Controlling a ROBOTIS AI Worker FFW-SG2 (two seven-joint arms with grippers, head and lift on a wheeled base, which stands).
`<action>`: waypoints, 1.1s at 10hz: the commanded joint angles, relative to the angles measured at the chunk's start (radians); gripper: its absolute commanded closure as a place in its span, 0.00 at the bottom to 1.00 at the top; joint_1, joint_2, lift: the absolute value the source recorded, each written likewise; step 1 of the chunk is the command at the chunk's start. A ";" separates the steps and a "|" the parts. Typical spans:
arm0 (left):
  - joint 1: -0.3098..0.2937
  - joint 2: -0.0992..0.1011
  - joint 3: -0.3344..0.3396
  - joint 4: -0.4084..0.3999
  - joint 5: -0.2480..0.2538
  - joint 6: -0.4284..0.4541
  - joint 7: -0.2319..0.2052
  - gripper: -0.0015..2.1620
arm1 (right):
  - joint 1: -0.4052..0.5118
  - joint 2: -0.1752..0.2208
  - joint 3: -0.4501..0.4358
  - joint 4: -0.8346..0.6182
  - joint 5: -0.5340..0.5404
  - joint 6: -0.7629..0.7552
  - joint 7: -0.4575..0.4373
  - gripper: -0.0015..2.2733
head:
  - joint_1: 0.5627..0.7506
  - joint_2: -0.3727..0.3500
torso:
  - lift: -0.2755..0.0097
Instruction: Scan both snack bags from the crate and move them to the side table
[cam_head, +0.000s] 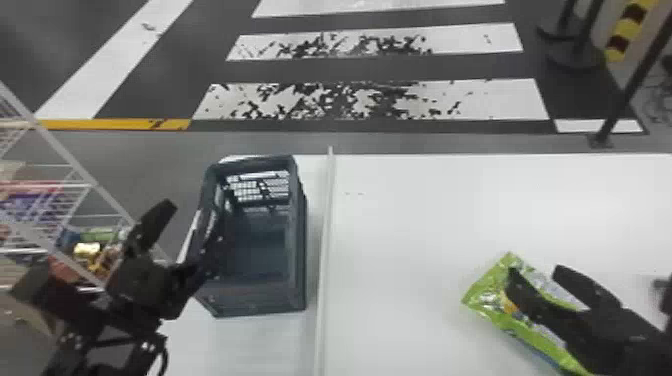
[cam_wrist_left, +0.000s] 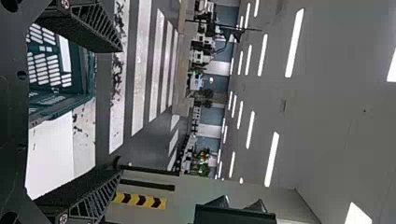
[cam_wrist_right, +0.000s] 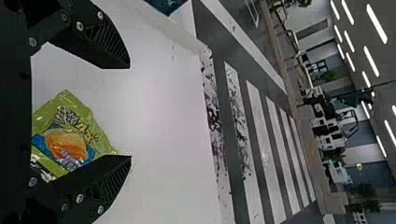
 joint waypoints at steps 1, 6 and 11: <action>0.009 -0.004 0.001 -0.008 -0.003 0.000 -0.001 0.03 | -0.007 -0.015 -0.028 0.027 0.001 -0.029 0.029 0.57 | 0.70 0.77 | 0.86; 0.018 -0.020 -0.002 -0.031 -0.021 0.000 -0.001 0.03 | -0.009 -0.030 -0.097 0.070 0.022 -0.017 0.201 0.99 | 0.70 0.71 | 0.86; 0.027 -0.020 -0.007 -0.036 -0.026 0.000 -0.003 0.03 | -0.024 -0.032 0.107 0.155 0.159 -0.035 0.175 0.99 | 0.70 0.83 | 0.86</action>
